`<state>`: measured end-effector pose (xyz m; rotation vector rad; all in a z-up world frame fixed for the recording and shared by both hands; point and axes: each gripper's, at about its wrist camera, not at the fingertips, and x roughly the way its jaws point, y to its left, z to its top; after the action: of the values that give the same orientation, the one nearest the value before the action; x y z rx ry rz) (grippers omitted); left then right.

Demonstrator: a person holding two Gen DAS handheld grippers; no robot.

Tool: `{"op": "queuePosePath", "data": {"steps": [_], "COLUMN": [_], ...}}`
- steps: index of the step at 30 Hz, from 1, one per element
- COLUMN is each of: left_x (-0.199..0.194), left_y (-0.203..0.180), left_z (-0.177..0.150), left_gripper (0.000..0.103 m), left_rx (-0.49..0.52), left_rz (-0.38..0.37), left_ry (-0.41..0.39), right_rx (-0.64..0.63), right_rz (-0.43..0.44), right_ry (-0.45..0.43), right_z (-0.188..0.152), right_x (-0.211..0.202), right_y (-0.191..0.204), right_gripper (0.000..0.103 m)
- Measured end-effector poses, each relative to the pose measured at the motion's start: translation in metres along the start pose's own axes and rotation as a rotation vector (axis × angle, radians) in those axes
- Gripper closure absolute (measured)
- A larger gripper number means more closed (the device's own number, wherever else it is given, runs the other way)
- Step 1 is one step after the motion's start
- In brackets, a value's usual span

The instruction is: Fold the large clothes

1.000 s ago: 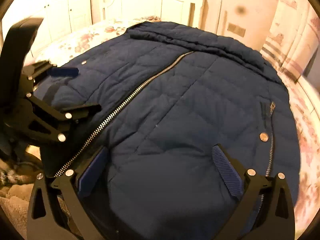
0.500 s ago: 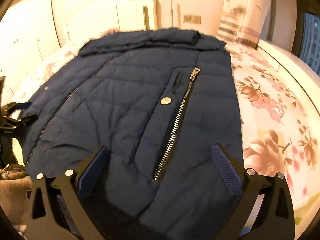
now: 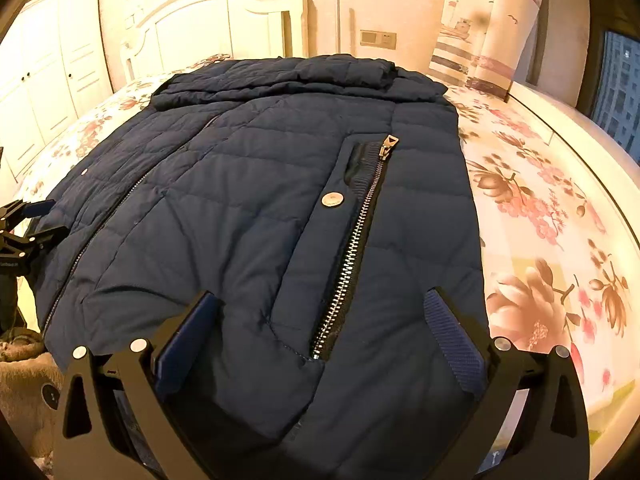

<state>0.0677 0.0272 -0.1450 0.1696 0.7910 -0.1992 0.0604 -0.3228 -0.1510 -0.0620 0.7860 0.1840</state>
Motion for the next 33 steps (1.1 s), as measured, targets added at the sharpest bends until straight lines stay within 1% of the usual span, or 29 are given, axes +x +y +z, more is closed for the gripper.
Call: {"op": "queuePosePath", "data": {"steps": [3, 5, 6, 7, 9, 10, 12, 13, 14, 15, 16, 17, 18, 19, 20, 23, 24, 26, 27, 30, 31, 32, 33], "left_x": [0.001, 0.0, -0.002, -0.006, -0.025, -0.034, -0.042, -0.045, -0.045, -0.046, -0.046, -0.045, -0.043, -0.041, -0.038, -0.035, -0.035, -0.038, -0.039, -0.04, -0.039, -0.04, -0.04], "left_y": [0.0, 0.001, 0.004, 0.008, 0.031, 0.045, 0.071, 0.092, 0.104, 0.116, 0.122, 0.126, 0.125, 0.122, 0.117, 0.102, 0.1, 0.093, 0.092, 0.088, 0.088, 0.086, 0.085], "left_z": [0.001, 0.002, 0.003, 0.004, 0.003, 0.002, -0.002, -0.008, -0.013, -0.021, -0.027, -0.036, -0.044, -0.05, -0.055, -0.06, -0.057, -0.055, -0.055, -0.058, -0.058, -0.058, -0.058], "left_gripper": [0.002, 0.002, 0.002, 0.002, 0.003, 0.003, 0.002, 0.002, 0.003, 0.003, 0.003, 0.004, 0.004, 0.005, 0.008, 0.008, 0.009, 0.019, 0.021, 0.022, 0.024, 0.028, 0.03], "left_rx": [-0.001, -0.003, -0.014, -0.034, -0.099, -0.131, -0.182, -0.223, -0.256, -0.298, -0.32, -0.343, -0.351, -0.347, -0.337, -0.281, -0.262, -0.232, -0.223, -0.219, -0.225, -0.229, -0.231], "left_rz": [-0.001, -0.006, -0.015, -0.018, -0.036, -0.025, 0.003, -0.002, -0.01, -0.031, -0.058, -0.103, -0.128, -0.131, -0.13, -0.058, -0.052, -0.049, -0.048, -0.032, -0.033, -0.037, -0.043], "left_ry": [0.005, 0.019, 0.033, 0.03, -0.039, -0.066, -0.077, -0.064, -0.055, -0.045, -0.038, -0.027, -0.015, -0.005, 0.004, 0.008, 0.011, 0.01, 0.011, 0.019, 0.023, 0.028, 0.036], "right_rx": [0.019, 0.039, 0.042, 0.041, 0.031, 0.036, 0.101, 0.141, 0.195, 0.222, 0.242, 0.25, 0.259, 0.265, 0.265, 0.241, 0.229, 0.202, 0.192, 0.169, 0.163, 0.16, 0.159], "right_rz": [-0.027, -0.047, -0.05, -0.049, -0.021, -0.002, -0.011, -0.011, -0.024, -0.031, -0.038, -0.04, -0.043, -0.04, -0.034, -0.027, -0.028, -0.026, -0.024, -0.023, -0.023, -0.022, -0.016], "right_ry": [-0.016, -0.044, -0.054, -0.065, -0.054, -0.051, -0.067, -0.08, -0.09, -0.086, -0.071, -0.06, -0.045, -0.036, -0.051, -0.062, -0.057, -0.043, -0.039, -0.04, -0.038, -0.037, -0.034], "right_z": [0.0, -0.002, -0.003, -0.004, -0.004, -0.003, -0.004, -0.006, -0.01, -0.013, -0.019, -0.023, -0.03, -0.035, -0.042, -0.049, -0.05, -0.05, -0.051, -0.057, -0.06, -0.062, -0.064], "right_x": [0.0, 0.001, 0.001, 0.0, -0.003, -0.007, -0.019, -0.026, -0.034, -0.039, -0.042, -0.043, -0.045, -0.045, -0.049, -0.055, -0.055, -0.056, -0.057, -0.061, -0.062, -0.063, -0.064], "right_y": [0.003, 0.004, 0.004, 0.004, 0.0, -0.005, -0.022, -0.032, -0.047, -0.054, -0.062, -0.066, -0.071, -0.073, -0.073, -0.068, -0.066, -0.058, -0.055, -0.045, -0.042, -0.04, -0.037], "right_gripper": [0.004, 0.004, 0.004, 0.004, 0.005, 0.005, 0.006, 0.007, 0.007, 0.007, 0.01, 0.014, 0.021, 0.024, 0.024, 0.025, 0.025, 0.03, 0.032, 0.033, 0.034, 0.036, 0.042]}}
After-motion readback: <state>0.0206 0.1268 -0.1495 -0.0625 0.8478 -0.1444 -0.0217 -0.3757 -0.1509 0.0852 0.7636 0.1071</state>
